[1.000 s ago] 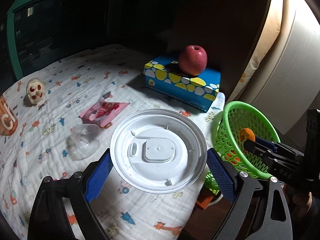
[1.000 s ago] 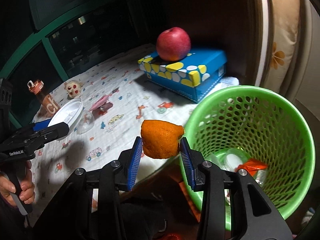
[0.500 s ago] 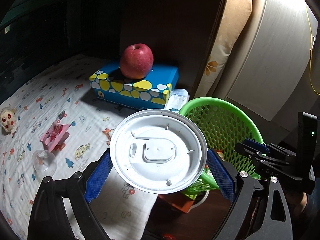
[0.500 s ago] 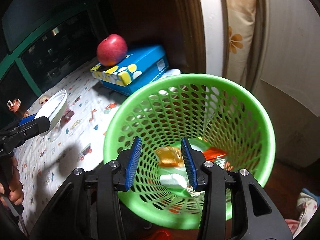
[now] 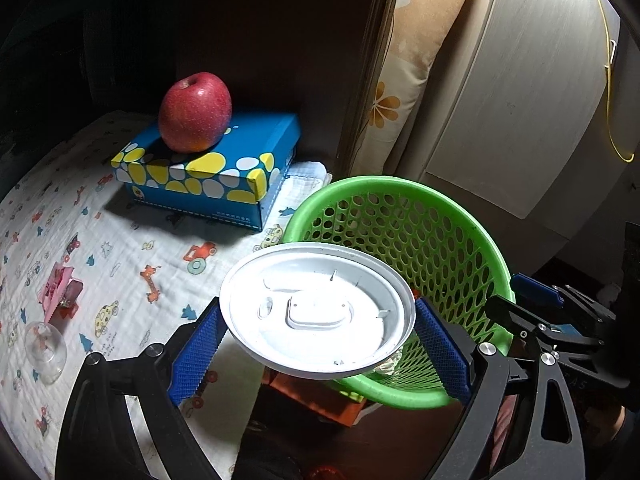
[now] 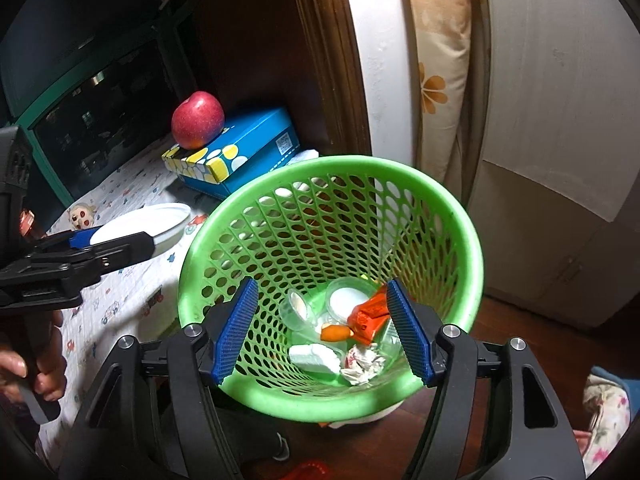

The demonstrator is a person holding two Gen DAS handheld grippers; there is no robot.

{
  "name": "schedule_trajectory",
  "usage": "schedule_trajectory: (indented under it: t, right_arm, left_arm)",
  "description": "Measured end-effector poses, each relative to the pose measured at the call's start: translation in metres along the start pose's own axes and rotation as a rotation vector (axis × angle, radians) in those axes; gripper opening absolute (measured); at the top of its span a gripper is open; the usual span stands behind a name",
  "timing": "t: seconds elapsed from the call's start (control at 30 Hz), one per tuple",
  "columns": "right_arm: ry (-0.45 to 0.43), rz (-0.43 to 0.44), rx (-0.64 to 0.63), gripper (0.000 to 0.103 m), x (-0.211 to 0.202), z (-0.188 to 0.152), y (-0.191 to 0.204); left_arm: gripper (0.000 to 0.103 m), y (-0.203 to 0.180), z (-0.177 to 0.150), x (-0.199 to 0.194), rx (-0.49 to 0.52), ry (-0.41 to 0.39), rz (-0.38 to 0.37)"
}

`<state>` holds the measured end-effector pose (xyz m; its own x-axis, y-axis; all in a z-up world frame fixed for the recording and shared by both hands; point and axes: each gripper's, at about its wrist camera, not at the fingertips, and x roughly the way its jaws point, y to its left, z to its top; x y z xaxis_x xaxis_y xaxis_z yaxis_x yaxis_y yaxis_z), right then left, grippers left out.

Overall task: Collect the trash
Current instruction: 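Carry the white lid and orange piece over the green basket and open both grippers, then move both grippers back over the table toward the clear plastic cup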

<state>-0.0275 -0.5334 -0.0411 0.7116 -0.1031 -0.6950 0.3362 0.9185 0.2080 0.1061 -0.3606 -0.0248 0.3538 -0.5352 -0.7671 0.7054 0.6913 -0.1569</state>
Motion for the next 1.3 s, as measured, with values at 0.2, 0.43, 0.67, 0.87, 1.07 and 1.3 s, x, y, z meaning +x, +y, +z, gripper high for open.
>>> schedule_trajectory:
  t: [0.2, 0.43, 0.67, 0.87, 1.07, 1.3]
  right_arm:
    - [-0.017, -0.012, 0.022, 0.070, -0.008, -0.002, -0.011]
    - [-0.025, -0.007, 0.045, 0.074, -0.012, -0.005, -0.017]
    - [-0.029, -0.001, 0.043, 0.077, -0.014, -0.006, -0.014]
    - [-0.032, 0.014, 0.036, 0.080, -0.014, -0.006, -0.006]
    - [-0.026, 0.035, 0.012, 0.083, -0.010, -0.005, 0.010]
    - [-0.013, 0.079, -0.041, 0.084, 0.000, 0.003, 0.041]
  left_arm:
    - [0.089, -0.014, 0.002, 0.017, 0.012, 0.036, -0.025]
    - [0.090, -0.019, -0.002, 0.028, 0.022, 0.066, -0.035]
    - [0.094, -0.017, -0.006, 0.025, 0.021, 0.069, -0.030]
    - [0.094, -0.003, -0.013, 0.012, 0.005, 0.052, -0.008]
    - [0.096, 0.024, -0.023, -0.009, -0.030, 0.022, 0.073]
    - [0.096, 0.066, -0.034, -0.032, -0.106, 0.003, 0.156]
